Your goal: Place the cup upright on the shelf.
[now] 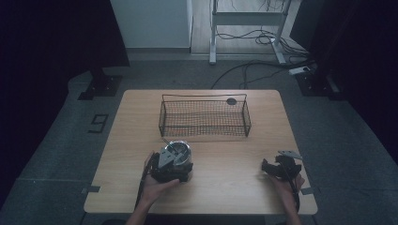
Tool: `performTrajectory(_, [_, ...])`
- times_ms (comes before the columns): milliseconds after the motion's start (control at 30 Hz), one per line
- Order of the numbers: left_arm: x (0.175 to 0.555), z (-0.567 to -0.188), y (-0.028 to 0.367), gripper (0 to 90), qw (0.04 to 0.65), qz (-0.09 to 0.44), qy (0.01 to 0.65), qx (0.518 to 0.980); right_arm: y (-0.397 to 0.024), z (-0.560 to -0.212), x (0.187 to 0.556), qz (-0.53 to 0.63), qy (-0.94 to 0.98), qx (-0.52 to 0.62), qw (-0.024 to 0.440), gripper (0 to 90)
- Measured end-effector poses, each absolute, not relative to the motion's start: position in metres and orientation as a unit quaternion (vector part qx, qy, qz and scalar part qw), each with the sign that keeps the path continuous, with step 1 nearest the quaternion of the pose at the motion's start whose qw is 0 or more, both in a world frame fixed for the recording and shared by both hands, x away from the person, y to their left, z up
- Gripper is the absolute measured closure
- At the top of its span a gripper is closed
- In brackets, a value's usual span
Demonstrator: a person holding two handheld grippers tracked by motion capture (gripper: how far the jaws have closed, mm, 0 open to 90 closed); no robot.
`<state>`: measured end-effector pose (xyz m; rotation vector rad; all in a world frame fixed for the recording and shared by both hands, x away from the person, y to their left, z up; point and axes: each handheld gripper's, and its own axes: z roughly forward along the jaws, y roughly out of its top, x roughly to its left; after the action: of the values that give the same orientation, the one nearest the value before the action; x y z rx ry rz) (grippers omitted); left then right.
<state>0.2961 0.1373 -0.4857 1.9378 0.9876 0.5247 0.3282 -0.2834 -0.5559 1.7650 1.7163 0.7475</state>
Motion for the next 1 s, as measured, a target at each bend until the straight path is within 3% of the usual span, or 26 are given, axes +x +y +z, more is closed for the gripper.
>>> performTrajectory(1000, [0.313, -0.446, 0.151, 3.8, 0.472, 0.224, 0.425, 0.739, -0.283, -0.556, 0.327, 0.281, 0.637, 0.661, 0.281, 7.2])
